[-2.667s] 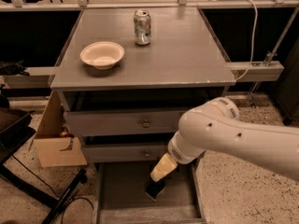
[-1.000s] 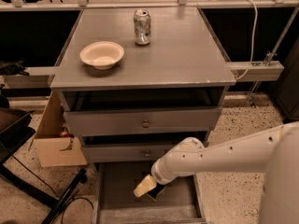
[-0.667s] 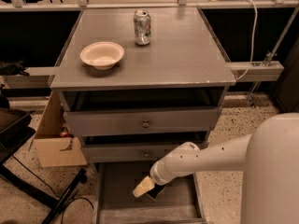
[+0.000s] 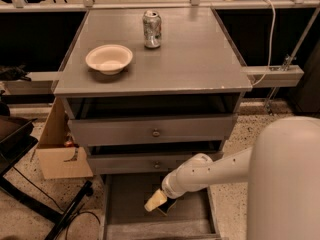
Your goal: Pick sponge from bottom drawer and place on counter
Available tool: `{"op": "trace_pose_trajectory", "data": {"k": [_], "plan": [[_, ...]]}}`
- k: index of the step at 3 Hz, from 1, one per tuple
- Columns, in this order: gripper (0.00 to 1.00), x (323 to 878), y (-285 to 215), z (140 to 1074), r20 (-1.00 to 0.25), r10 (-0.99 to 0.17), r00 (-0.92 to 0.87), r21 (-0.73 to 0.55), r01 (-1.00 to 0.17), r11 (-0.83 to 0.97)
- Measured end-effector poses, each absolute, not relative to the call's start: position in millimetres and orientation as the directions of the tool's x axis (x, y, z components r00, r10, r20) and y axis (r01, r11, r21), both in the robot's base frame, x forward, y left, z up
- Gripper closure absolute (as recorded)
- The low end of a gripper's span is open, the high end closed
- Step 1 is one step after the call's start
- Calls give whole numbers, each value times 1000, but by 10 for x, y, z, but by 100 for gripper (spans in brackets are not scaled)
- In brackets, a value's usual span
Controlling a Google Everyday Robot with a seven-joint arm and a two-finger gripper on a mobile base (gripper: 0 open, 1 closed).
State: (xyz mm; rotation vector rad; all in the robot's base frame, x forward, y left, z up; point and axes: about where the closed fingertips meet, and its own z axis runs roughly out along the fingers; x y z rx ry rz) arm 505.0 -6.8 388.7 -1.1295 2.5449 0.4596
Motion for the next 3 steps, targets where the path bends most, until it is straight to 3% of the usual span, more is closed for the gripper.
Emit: {"op": "trace_pose_trajectory", "data": {"k": [2,3], "plan": [[0,5451,-535,3183,-417,-736,-533,19,-815,579],[0,5509,-668,2714,-401,-734,-548,24,-807,590]]}}
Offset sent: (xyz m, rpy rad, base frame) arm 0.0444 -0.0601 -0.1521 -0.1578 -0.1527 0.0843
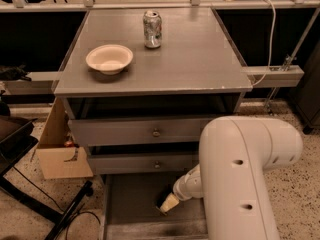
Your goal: Pick sponge from bottom drawer and place on counter
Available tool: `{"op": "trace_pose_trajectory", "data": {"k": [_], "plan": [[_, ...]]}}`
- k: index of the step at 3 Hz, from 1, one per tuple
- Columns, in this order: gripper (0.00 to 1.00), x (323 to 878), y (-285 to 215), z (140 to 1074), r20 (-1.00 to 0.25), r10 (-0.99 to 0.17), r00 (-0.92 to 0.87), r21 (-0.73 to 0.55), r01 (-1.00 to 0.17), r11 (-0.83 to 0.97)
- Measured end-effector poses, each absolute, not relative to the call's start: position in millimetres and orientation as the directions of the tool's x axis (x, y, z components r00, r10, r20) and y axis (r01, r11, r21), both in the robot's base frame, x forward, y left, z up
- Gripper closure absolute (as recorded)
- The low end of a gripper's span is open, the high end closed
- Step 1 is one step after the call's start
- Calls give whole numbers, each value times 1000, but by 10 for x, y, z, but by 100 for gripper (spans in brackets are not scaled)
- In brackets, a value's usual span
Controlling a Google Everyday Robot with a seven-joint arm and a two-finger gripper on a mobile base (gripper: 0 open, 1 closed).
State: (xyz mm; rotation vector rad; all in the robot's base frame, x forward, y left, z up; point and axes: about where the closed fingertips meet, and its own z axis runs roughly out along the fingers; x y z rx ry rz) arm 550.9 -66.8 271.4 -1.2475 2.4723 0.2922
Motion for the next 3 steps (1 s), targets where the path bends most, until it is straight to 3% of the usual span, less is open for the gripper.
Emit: {"op": "trace_pose_trajectory", "data": {"k": [3], "plan": [[0,5358,-537,2041,-385,-733,-561,74,-810,581]]}}
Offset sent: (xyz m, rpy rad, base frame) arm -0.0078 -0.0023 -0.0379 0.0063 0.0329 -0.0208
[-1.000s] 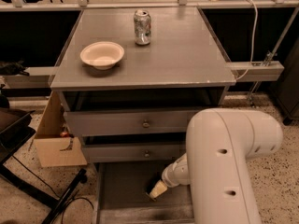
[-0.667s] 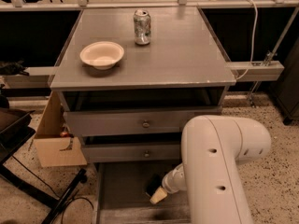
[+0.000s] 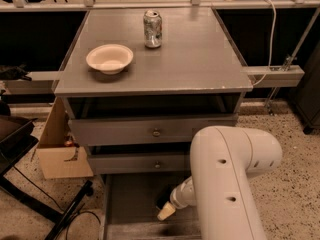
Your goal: Pick sponge from bottom drawer and place on counter
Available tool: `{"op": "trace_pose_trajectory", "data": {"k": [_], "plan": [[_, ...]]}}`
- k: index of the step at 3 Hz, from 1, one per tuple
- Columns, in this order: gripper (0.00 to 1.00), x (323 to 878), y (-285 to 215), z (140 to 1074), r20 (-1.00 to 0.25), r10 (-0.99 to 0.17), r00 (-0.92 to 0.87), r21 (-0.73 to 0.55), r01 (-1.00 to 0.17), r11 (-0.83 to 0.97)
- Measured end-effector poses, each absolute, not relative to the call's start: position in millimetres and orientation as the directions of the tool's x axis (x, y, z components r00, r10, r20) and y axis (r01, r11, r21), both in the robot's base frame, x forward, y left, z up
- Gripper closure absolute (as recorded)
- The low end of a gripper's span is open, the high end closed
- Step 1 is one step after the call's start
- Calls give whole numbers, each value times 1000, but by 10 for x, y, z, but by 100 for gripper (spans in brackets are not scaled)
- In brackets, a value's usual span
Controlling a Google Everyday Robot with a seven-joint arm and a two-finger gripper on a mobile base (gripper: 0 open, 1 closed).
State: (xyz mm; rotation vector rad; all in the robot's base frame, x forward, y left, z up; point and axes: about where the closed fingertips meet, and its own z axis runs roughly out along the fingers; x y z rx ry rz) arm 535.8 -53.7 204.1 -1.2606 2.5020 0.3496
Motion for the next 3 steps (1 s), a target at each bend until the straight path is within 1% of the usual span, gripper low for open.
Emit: {"op": "trace_pose_trajectory", "data": {"k": [2,3], "plan": [[0,5378,-46,1622,-519,-718,-465,82,-863,499],[0,5491,39,1506,-566,-703,-431,72,-875,479]]}}
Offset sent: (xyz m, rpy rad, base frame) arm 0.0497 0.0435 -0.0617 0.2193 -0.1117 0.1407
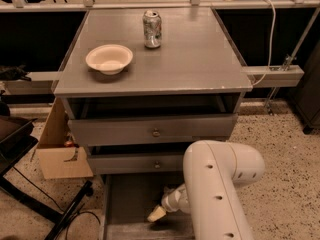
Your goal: Pick sponge from bottom drawer and place on counter
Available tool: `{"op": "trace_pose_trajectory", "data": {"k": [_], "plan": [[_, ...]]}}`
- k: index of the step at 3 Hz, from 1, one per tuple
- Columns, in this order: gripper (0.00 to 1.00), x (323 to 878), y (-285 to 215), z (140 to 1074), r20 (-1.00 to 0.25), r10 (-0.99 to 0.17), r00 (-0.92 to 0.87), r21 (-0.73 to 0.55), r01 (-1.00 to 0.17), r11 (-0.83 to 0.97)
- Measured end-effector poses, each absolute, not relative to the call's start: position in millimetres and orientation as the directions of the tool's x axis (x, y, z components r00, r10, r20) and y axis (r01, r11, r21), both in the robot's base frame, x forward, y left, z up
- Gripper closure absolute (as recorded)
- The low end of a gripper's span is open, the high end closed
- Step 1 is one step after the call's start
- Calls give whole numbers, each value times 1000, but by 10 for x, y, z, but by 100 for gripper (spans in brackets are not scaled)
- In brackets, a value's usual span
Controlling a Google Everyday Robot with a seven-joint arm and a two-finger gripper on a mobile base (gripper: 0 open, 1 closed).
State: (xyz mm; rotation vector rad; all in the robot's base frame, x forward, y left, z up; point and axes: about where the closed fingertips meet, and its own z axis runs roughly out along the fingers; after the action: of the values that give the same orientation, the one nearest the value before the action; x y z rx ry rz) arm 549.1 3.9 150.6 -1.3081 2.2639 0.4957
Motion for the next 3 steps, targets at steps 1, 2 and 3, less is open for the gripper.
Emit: {"op": "trace_pose_trajectory", "data": {"k": [1,2,3], "plan": [[0,5687,-90,1477,-591,-690,-418,49,-872,487],[0,5830,-232,1427,-600,-681,-419,36,-865,501],[0,5860,-275,1283,-591,-682,-431,42,-861,507]]}}
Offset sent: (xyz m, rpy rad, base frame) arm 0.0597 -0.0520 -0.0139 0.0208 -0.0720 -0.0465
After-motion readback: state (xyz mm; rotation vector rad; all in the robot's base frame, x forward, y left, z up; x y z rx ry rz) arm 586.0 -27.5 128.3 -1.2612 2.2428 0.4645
